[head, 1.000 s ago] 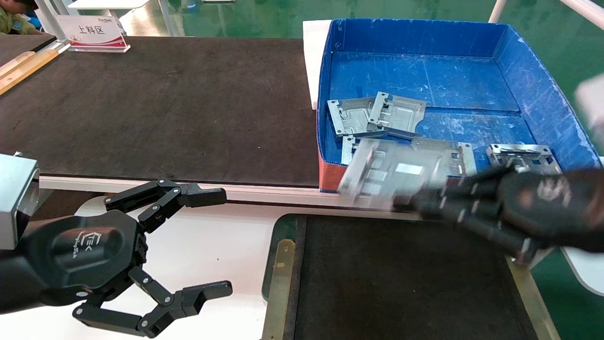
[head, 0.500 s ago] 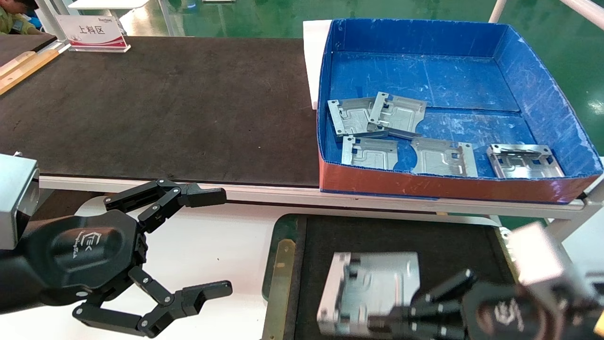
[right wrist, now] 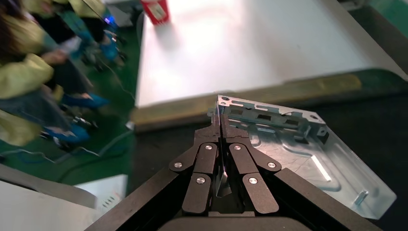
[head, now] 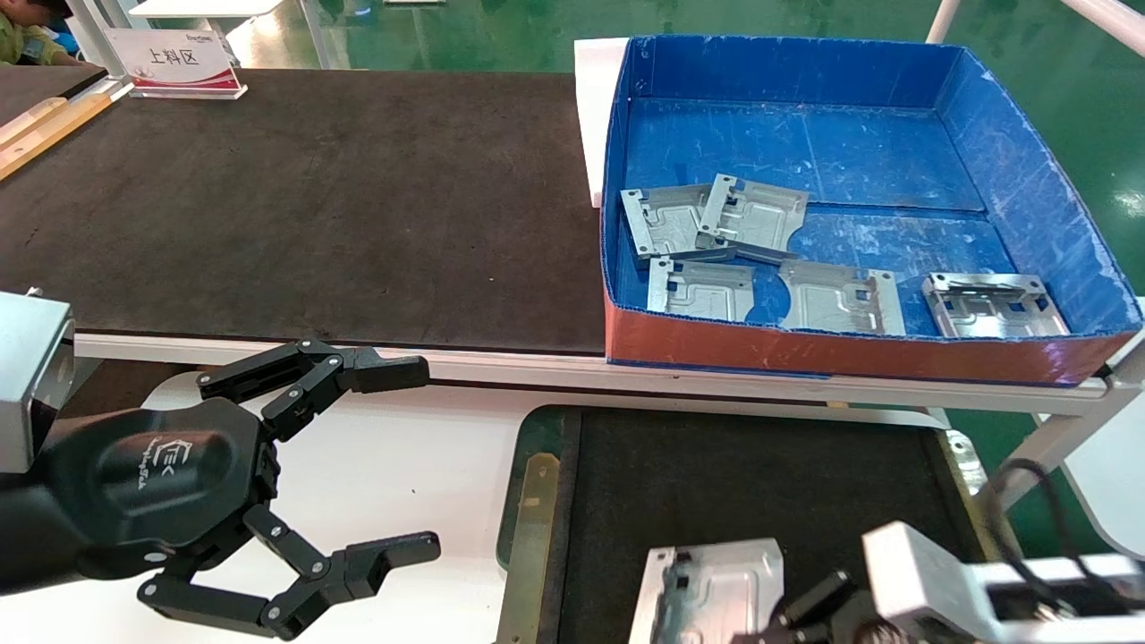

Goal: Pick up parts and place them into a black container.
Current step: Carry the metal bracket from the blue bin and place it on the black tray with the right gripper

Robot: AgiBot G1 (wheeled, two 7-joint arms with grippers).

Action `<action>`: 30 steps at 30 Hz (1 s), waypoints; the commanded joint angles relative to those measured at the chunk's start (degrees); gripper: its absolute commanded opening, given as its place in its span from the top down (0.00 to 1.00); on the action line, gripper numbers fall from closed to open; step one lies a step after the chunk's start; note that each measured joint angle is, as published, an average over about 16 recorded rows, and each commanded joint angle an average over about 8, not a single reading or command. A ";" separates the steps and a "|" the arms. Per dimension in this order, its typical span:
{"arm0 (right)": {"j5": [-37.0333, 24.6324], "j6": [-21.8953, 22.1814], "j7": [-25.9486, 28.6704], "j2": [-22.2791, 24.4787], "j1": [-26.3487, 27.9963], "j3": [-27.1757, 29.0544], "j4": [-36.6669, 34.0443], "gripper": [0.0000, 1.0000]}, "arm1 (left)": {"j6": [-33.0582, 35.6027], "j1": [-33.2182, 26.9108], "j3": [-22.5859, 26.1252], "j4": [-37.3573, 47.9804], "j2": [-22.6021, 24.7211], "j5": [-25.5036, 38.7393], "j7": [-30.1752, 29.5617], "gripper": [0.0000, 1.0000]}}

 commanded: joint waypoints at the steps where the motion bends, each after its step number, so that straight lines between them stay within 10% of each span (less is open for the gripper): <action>1: -2.09 -0.20 -2.02 -1.67 0.54 -0.75 -2.71 1.00 | 0.00 0.00 0.00 0.00 0.00 0.00 0.00 0.00; 30: -17.34 -0.10 -29.95 -24.25 16.79 -7.75 -40.58 1.00 | 0.00 0.00 0.00 0.00 0.00 0.00 0.00 0.00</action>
